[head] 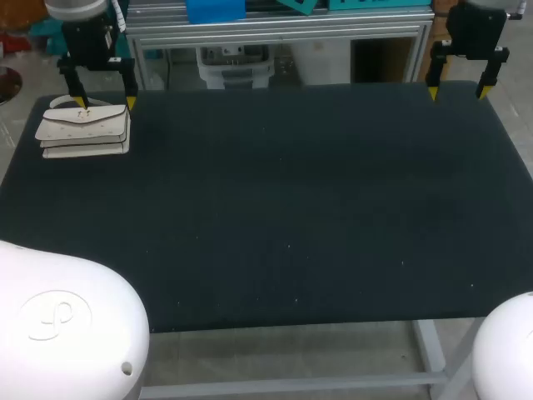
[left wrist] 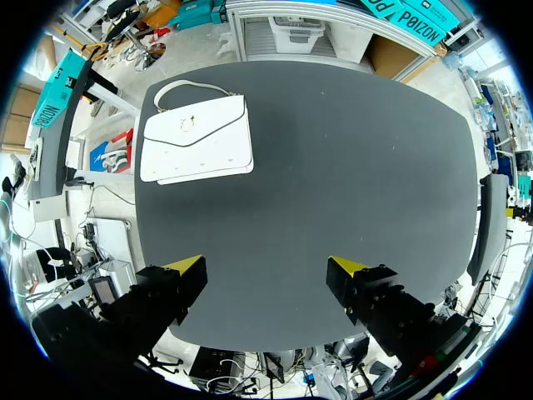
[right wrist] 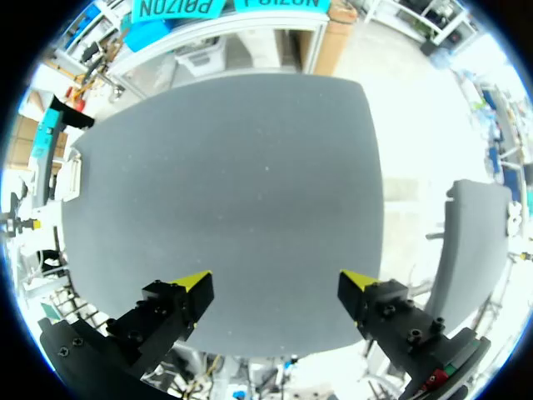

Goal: Pick up the bag, open it, inspect its contents, close it, and place it on the opposite side

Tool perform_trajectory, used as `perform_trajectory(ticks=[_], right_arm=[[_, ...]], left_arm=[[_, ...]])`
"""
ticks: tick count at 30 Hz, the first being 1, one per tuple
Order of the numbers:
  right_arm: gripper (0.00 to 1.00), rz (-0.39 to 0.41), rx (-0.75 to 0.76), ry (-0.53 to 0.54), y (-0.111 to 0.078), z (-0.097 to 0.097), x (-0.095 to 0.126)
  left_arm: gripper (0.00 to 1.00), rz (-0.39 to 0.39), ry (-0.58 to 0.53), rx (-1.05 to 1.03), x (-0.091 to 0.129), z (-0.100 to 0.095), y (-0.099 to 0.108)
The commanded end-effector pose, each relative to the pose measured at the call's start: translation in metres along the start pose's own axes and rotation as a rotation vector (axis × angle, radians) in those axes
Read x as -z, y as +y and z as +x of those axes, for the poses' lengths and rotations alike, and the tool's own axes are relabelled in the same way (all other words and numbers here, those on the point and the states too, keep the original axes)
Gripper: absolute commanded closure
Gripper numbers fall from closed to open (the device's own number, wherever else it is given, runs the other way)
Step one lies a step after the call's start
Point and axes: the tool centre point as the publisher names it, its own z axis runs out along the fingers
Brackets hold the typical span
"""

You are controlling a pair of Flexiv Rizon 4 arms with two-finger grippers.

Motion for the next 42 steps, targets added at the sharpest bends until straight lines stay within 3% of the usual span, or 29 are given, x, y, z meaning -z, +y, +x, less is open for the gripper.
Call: perform_trajectory(ticks=[1, 13, 18, 24, 29, 35, 42], right_arm=[[0.00, 0.001, 0.000, -0.001, 0.000, 0.000, 0.001], [0.00, 0.001, 0.000, -0.001, 0.000, 0.000, 0.001], [0.00, -0.019, 0.192, -0.070, 0.000, 0.014, -0.004], [0.00, -0.132, 0.492, -0.040, -0.013, 0.044, -0.019], [0.00, -0.261, 0.733, 0.052, -0.026, 0.059, -0.033], [0.00, -0.401, 1.023, 0.082, -0.039, 0.076, -0.043], [0.00, -0.528, 1.210, 0.087, -0.051, 0.085, -0.053]], left_arm=[[0.00, 0.000, -0.002, 0.000, 0.000, 0.000, 0.000], [0.00, -0.008, 0.019, -0.010, 0.001, -0.001, 0.001], [0.00, -0.020, 0.144, -0.020, 0.001, -0.014, 0.001], [0.00, -0.025, 0.254, 0.008, -0.002, -0.041, -0.002], [0.00, -0.031, 0.346, 0.029, -0.006, -0.066, -0.005], [0.00, 0.012, 0.368, 0.067, -0.015, -0.097, -0.017], [0.00, 0.026, 0.391, 0.097, -0.023, -0.116, -0.025]])
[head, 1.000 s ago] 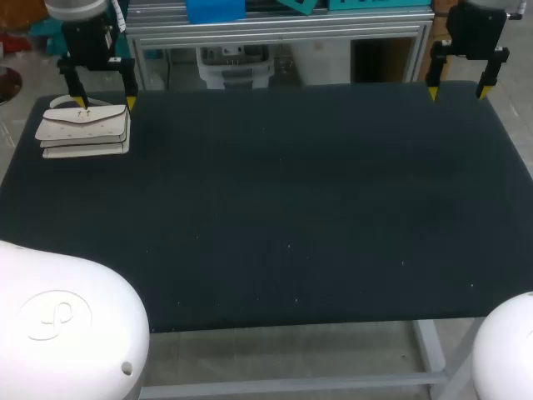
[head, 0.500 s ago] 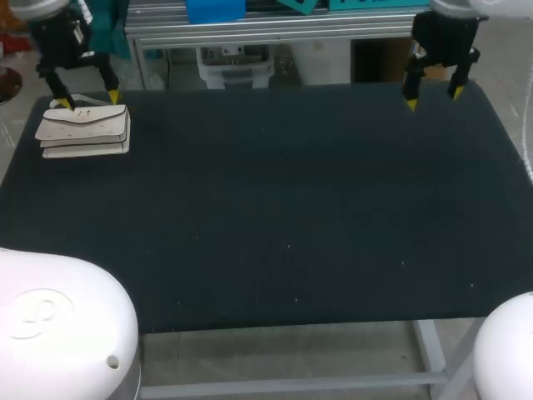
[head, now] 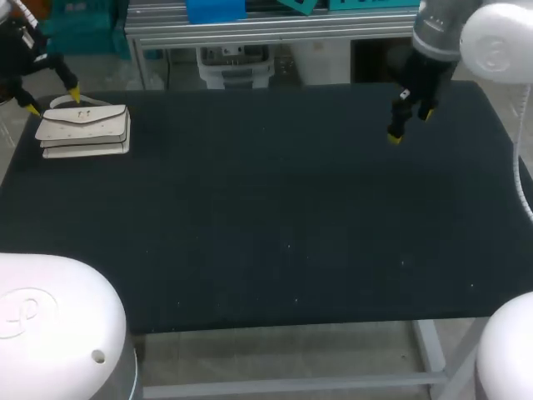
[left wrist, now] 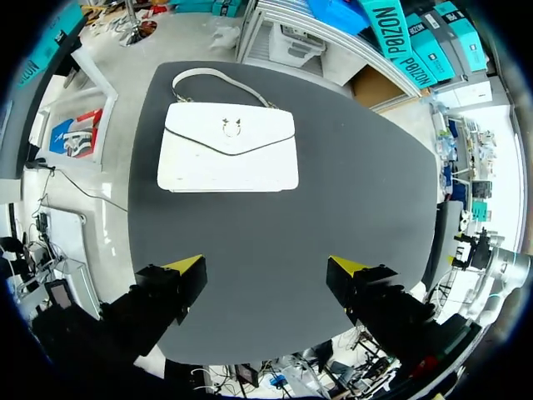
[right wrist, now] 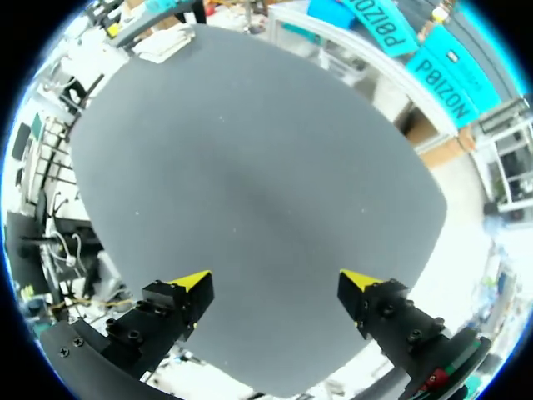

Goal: Pick up the bag, open it, inspect its contents, close it, and place it on the opposite side

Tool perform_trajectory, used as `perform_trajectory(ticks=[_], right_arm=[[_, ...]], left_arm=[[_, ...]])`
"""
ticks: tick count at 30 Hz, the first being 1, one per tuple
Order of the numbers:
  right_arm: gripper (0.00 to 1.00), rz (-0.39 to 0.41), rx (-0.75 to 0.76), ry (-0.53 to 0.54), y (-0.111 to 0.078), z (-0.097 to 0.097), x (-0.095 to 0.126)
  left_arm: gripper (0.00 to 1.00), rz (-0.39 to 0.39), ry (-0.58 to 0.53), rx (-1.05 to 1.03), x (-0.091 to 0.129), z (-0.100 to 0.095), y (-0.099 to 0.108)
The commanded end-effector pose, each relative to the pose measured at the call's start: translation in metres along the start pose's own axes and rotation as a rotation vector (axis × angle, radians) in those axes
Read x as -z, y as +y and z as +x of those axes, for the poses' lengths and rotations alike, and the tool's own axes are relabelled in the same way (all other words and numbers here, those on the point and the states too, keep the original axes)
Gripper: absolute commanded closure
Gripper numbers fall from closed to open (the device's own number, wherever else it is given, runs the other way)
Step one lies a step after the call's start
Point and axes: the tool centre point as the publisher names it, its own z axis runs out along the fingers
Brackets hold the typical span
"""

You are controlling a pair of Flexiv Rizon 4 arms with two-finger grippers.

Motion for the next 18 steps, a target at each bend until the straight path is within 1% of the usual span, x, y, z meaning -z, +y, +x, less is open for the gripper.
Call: perform_trajectory(ticks=[1, 5, 7, 8, 18], right_arm=[[0.00, -0.416, 0.454, -0.034, -0.011, 0.011, -0.006], [0.00, -0.474, 0.551, -0.032, -0.010, 0.022, -0.012], [0.00, -0.499, 0.595, 0.009, -0.008, 0.028, -0.017], [0.00, -0.499, 0.595, 0.009, -0.008, 0.028, -0.017], [0.00, -0.499, 0.595, 0.009, -0.008, 0.028, -0.017]], left_arm=[[0.00, -0.001, 0.077, 0.002, -0.004, -0.010, -0.004], [0.00, -0.004, 0.098, 0.010, -0.008, -0.018, -0.007], [0.00, -0.012, 0.122, -0.002, -0.010, -0.021, -0.010], [0.00, -0.013, 0.143, 0.003, -0.010, -0.024, -0.011], [0.00, -0.013, 0.143, 0.003, -0.010, -0.024, -0.011]])
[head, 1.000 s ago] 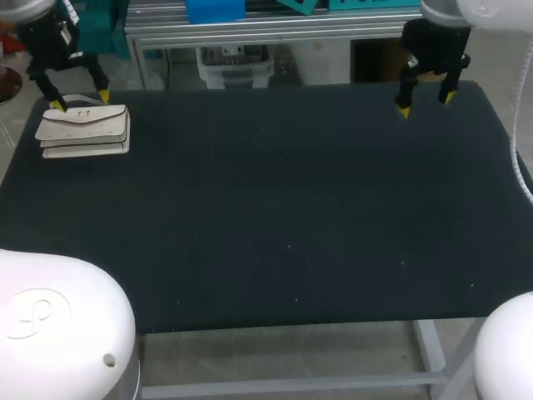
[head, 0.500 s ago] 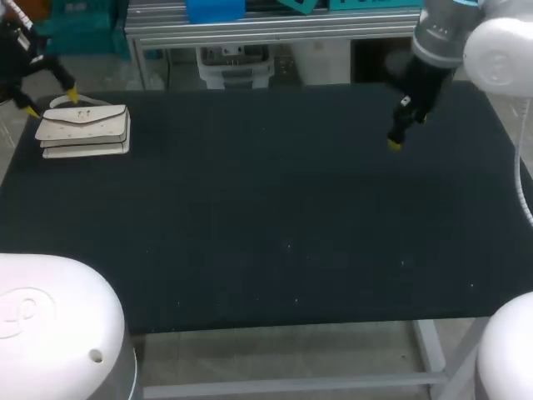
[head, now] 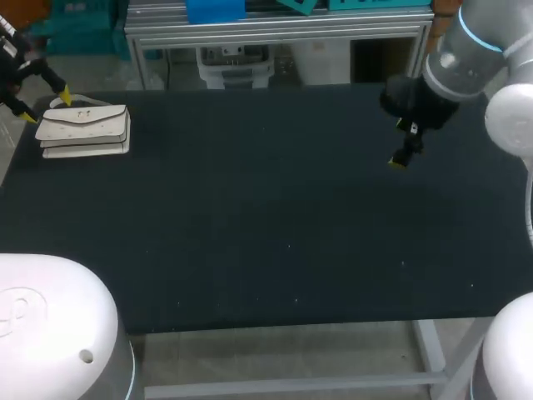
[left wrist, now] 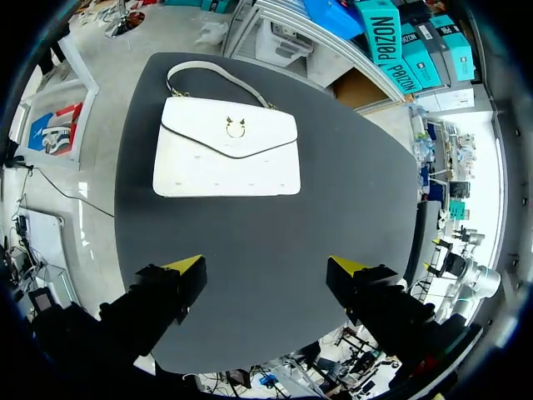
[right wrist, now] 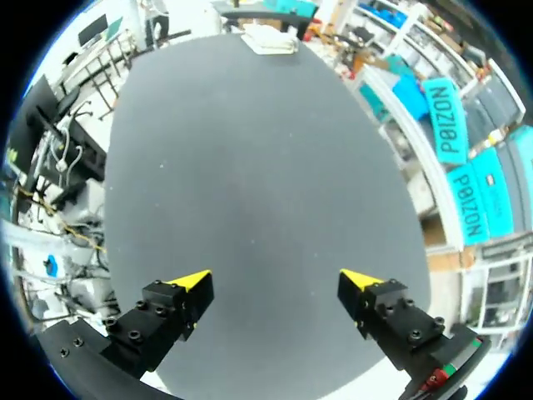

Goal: Pick up the bag, open it, inspect its contents, close it, and place it on the opposite side

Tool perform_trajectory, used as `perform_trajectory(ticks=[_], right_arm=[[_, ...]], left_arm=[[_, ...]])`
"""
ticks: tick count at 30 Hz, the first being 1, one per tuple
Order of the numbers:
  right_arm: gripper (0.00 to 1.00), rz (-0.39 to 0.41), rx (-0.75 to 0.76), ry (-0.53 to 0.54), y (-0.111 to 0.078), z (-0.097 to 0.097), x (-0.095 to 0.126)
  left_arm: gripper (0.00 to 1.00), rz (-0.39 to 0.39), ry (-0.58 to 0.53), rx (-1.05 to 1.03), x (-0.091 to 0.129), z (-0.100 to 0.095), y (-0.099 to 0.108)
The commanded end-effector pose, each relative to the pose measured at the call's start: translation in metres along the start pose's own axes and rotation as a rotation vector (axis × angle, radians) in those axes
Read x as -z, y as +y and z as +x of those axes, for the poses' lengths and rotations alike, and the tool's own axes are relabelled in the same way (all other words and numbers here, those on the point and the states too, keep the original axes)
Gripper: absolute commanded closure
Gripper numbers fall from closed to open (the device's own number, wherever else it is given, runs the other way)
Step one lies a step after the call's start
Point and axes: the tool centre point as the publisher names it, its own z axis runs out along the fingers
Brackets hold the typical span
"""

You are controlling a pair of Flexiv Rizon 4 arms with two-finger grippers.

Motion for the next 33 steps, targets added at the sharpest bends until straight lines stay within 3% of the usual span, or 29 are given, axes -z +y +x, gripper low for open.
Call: perform_trajectory(ticks=[1, 3, 5, 6, 12, 18, 21, 22, 25, 33], right_arm=[[0.00, -0.279, 0.077, -0.007, -0.007, 0.005, 0.001], [0.00, -0.279, 0.077, -0.007, -0.007, 0.005, 0.001], [0.00, -0.386, 0.144, 0.035, 0.004, 0.010, -0.002], [0.00, -0.373, 0.154, 0.030, 0.007, 0.013, -0.005], [0.00, -0.469, 0.222, 0.108, 0.020, 0.033, -0.024], [0.00, -0.524, 0.260, 0.123, 0.024, 0.044, -0.031], [0.00, -0.546, 0.274, 0.137, 0.025, 0.047, -0.034], [0.00, -0.561, 0.280, 0.148, 0.026, 0.048, -0.035], [0.00, -0.583, 0.295, 0.164, 0.028, 0.050, -0.037], [0.00, -0.583, 0.326, 0.185, 0.031, 0.055, -0.041]], left_arm=[[0.00, -0.006, 0.005, -0.001, 0.000, -0.001, -0.003], [0.00, -0.002, 0.024, -0.021, -0.004, -0.003, -0.006], [0.00, 0.000, 0.066, 0.009, -0.008, -0.012, -0.018], [0.00, -0.011, 0.084, 0.007, -0.009, -0.018, -0.023], [0.00, -0.022, 0.151, 0.043, -0.009, -0.056, -0.051], [0.01, -0.033, 0.167, 0.012, -0.020, -0.077, -0.073], [0.09, -0.043, 0.178, 0.019, -0.025, -0.083, -0.081], [0.23, -0.051, 0.180, 0.029, -0.028, -0.087, -0.086], [0.29, -0.069, 0.193, 0.045, -0.034, -0.095, -0.093], [0.28, -0.097, 0.270, 0.104, -0.048, -0.120, -0.101]])
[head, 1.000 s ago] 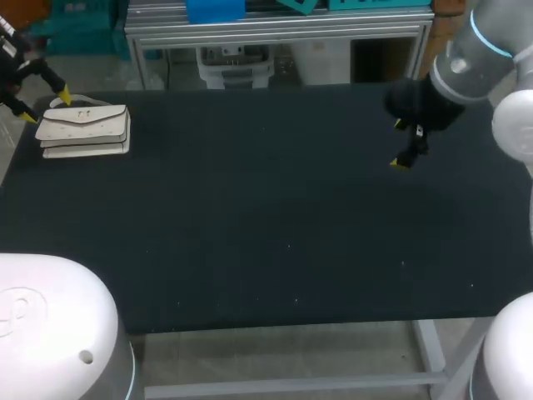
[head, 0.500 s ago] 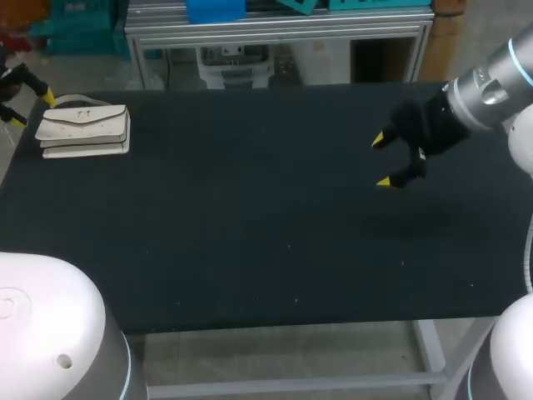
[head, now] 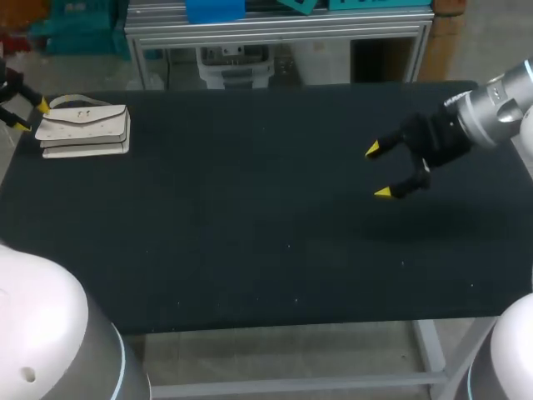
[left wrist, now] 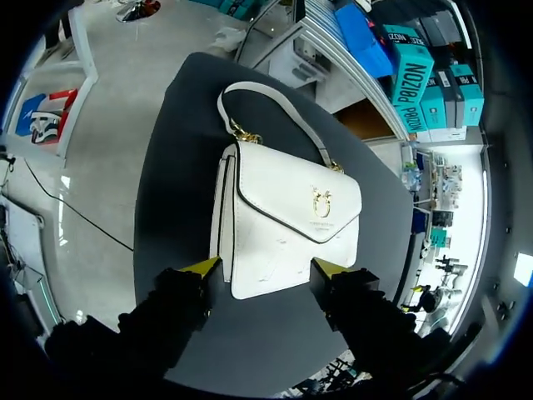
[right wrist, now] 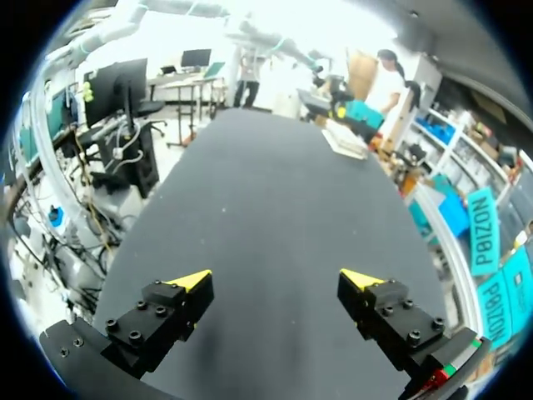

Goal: Pick up the bag, open it, inspect its contents, close it, and place it on the opposite side

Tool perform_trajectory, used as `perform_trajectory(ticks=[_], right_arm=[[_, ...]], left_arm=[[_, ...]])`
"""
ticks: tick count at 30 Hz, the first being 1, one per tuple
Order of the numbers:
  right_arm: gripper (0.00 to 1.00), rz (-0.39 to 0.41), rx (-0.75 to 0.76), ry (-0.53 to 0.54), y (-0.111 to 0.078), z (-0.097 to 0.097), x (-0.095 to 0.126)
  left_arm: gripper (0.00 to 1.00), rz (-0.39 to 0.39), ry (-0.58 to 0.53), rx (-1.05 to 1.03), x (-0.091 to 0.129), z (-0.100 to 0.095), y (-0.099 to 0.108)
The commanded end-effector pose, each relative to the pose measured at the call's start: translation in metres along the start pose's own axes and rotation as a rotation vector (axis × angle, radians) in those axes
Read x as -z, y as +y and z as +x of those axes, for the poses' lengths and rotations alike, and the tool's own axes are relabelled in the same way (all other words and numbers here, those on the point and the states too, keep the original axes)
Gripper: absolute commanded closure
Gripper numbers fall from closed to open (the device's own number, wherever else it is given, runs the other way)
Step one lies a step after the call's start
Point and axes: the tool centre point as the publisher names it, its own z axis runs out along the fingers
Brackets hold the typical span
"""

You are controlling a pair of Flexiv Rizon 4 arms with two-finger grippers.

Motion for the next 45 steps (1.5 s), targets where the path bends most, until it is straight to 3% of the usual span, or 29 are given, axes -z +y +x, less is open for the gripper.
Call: perform_trajectory(ticks=[1, 4, 14, 17, 19, 20, 21, 31, 39, 45], right_arm=[[0.00, -0.023, 0.003, 0.020, -0.002, -0.005, -0.002], [0.00, -0.027, 0.007, 0.026, -0.002, -0.005, -0.004], [0.00, -0.034, 0.020, 0.048, 0.000, -0.005, -0.009], [0.00, -0.032, 0.017, 0.053, -0.001, -0.004, -0.010], [0.00, -0.032, 0.017, 0.055, -0.001, -0.004, -0.010], [0.00, -0.032, 0.016, 0.056, -0.001, -0.003, -0.010], [0.00, -0.032, 0.015, 0.057, -0.001, -0.003, -0.011], [0.00, -0.043, 0.014, 0.056, 0.000, -0.001, -0.013], [0.00, -0.061, 0.042, 0.057, 0.004, 0.003, -0.018], [0.00, -0.070, 0.054, 0.054, 0.006, 0.006, -0.022]], left_arm=[[0.29, -0.195, 0.168, 0.018, -0.006, -0.016, -0.020], [0.50, -0.206, 0.202, 0.019, -0.010, -0.019, -0.018], [0.58, -0.233, 0.264, 0.022, -0.027, -0.018, -0.021], [0.65, -0.242, 0.284, 0.027, -0.032, -0.019, -0.021], [0.79, -0.249, 0.294, 0.028, -0.035, -0.019, -0.021], [0.97, -0.256, 0.304, 0.026, -0.036, -0.018, -0.020], [1.00, -0.261, 0.319, 0.025, -0.037, -0.017, -0.020], [1.00, -0.305, 0.439, -0.026, -0.041, 0.017, 0.005], [1.00, -0.337, 0.517, -0.113, -0.059, 0.069, 0.040], [1.00, -0.296, 0.538, -0.141, -0.071, 0.102, 0.059]])
